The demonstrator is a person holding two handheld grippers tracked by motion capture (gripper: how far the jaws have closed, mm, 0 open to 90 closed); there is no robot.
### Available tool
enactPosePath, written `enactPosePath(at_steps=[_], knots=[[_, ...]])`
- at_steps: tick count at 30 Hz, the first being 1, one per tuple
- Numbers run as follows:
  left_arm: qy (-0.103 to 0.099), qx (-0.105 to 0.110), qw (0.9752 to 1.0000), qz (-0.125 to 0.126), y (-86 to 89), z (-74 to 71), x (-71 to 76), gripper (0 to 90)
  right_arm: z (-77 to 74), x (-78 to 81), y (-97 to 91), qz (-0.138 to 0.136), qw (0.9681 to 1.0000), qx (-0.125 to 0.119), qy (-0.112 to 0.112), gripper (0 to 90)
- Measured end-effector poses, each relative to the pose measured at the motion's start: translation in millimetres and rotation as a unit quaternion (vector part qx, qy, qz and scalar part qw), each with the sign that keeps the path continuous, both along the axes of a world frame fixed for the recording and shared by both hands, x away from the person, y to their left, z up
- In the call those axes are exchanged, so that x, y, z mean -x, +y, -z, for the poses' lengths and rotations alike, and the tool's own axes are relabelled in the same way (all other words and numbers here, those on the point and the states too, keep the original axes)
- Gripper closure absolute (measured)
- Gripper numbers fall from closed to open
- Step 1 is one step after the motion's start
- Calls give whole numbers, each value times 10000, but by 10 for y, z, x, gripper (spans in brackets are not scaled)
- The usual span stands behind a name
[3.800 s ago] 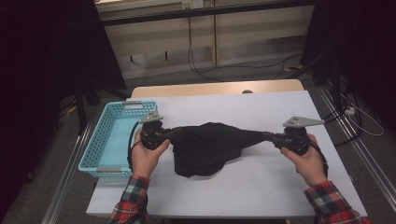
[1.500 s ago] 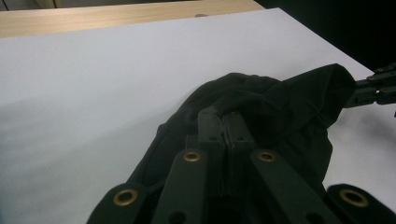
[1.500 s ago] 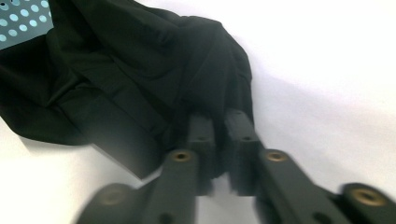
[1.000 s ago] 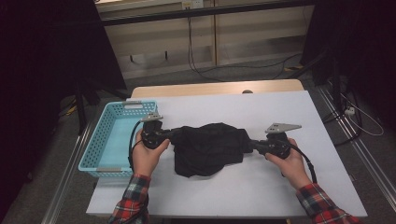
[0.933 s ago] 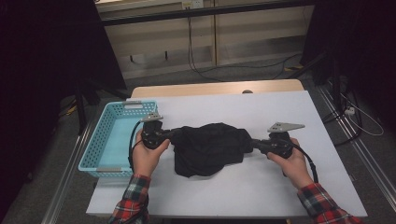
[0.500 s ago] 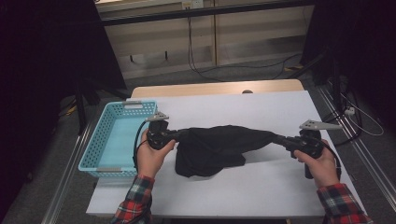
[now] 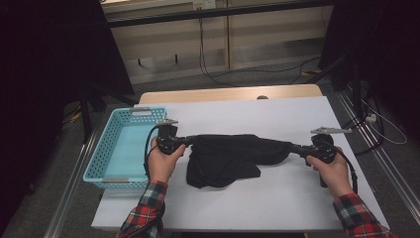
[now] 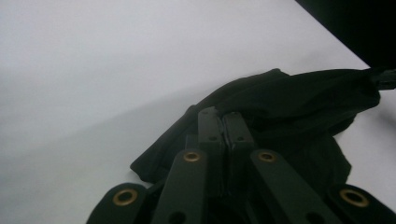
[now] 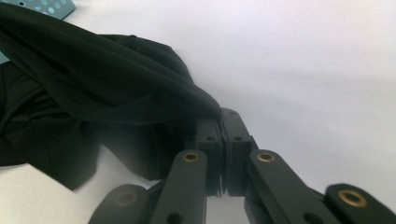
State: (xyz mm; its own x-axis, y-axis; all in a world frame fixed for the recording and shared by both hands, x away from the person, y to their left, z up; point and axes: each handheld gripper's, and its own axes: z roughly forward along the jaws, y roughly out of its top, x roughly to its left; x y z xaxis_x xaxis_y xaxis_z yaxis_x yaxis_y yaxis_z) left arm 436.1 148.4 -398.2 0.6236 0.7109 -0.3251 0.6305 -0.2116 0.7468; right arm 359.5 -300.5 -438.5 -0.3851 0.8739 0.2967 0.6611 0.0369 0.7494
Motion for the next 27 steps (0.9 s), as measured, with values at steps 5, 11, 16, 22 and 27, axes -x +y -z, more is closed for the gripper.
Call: enactPosePath(at_steps=[5, 11, 16, 22, 27], knots=[[-30, -75, 10000, 40, -29, 32, -7, 874, 35, -32, 53, -15, 9998, 202, -34, 866], [-31, -94, 9999, -47, -56, 47, -57, 871, 42, -53, 44, 112, 9989, 424, -158, 891], [-55, -188, 9997, -157, -107, 92, -128, 856, 38, -65, 60, 56, 9989, 429, -200, 852], [-144, -215, 9996, -145, -85, 93, -122, 806, -49, 32, 89, -208, 9986, 338, -358, 757], [-282, -119, 9994, -160, -64, 56, -75, 559, -69, 93, 156, -270, 9978, 434, -424, 659]])
